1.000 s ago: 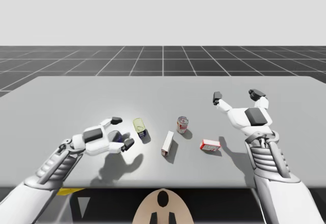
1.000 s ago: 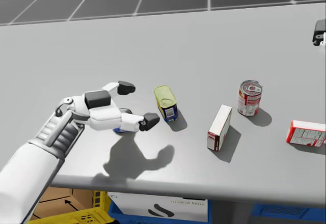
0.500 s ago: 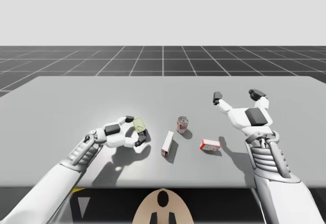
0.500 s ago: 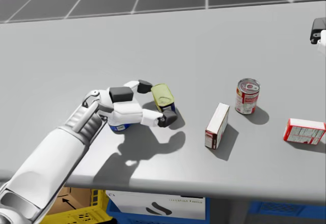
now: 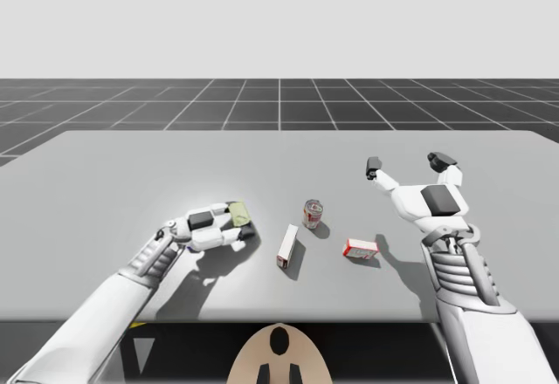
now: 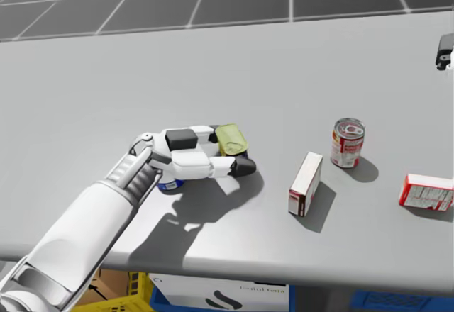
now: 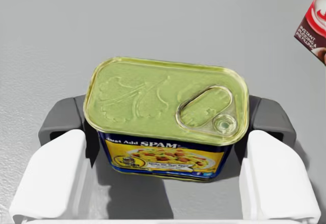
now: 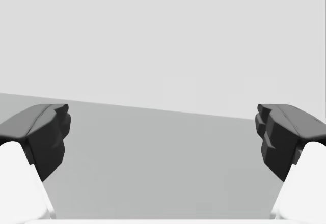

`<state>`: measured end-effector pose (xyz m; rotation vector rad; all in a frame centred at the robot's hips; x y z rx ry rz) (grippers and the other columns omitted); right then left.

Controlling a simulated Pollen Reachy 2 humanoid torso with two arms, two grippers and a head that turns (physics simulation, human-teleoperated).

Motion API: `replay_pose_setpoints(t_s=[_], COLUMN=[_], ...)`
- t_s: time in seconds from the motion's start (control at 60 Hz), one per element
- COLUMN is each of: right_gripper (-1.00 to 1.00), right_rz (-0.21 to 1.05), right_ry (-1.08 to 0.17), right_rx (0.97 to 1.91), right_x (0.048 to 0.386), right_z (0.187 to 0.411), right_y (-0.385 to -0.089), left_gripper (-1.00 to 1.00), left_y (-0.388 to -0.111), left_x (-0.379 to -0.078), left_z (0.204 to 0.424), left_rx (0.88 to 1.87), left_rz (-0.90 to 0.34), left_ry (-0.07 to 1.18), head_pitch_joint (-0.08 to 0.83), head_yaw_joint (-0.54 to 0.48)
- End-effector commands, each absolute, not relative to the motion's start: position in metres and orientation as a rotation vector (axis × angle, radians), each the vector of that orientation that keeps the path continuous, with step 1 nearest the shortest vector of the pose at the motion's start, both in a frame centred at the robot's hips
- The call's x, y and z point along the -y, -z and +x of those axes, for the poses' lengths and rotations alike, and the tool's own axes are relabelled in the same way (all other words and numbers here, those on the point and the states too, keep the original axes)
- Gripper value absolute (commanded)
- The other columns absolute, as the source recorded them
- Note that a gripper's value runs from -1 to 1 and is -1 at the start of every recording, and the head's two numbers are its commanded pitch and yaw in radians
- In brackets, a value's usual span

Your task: Pick up the potted meat can and lift it.

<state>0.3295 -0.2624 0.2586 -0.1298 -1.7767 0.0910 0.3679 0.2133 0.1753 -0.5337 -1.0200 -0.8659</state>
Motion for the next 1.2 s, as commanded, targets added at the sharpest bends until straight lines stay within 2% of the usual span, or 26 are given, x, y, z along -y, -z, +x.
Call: replay_pose_setpoints(t_s=[0.017,0.167,0.3,0.55,0.65,1.0,1.117,1.2], right_gripper=[-1.00,-1.00,-1.00,-1.00,-1.00,-1.00,-1.00,-1.00], right_rz=[-0.131,-0.135,-0.138,-0.149,-0.156,-0.202,-0.203,-0.205], right_ry=[-0.092,-0.091,-0.089,-0.094,-0.099,-0.127,-0.129,-0.154], right_rx=[1.779,1.778,1.775,1.776,1.774,1.761,1.756,1.761], right_x=[0.263,0.263,0.264,0.265,0.265,0.266,0.266,0.265], right_z=[0.329,0.330,0.330,0.332,0.333,0.334,0.334,0.334], right_y=[-0.259,-0.259,-0.259,-0.258,-0.257,-0.255,-0.255,-0.254], left_gripper=[1.00,1.00,1.00,1.00,1.00,1.00,1.00,1.00], left_y=[-0.169,-0.168,-0.168,-0.173,-0.195,-0.309,-0.346,-0.376], left_x=[-0.211,-0.211,-0.211,-0.212,-0.214,-0.216,-0.217,-0.214], left_z=[0.364,0.360,0.358,0.357,0.354,0.332,0.324,0.318], left_rx=[1.012,1.020,1.026,1.055,1.117,1.421,1.539,1.630], left_rz=[-0.541,-0.525,-0.521,-0.491,-0.478,-0.363,-0.326,-0.294], left_ry=[0.890,0.908,0.915,0.908,0.908,0.923,0.889,0.797], head_pitch_joint=[0.607,0.458,0.363,0.295,0.293,0.273,0.266,0.257], head_yaw_joint=[0.20,0.19,0.20,0.21,0.21,0.22,0.22,0.22])
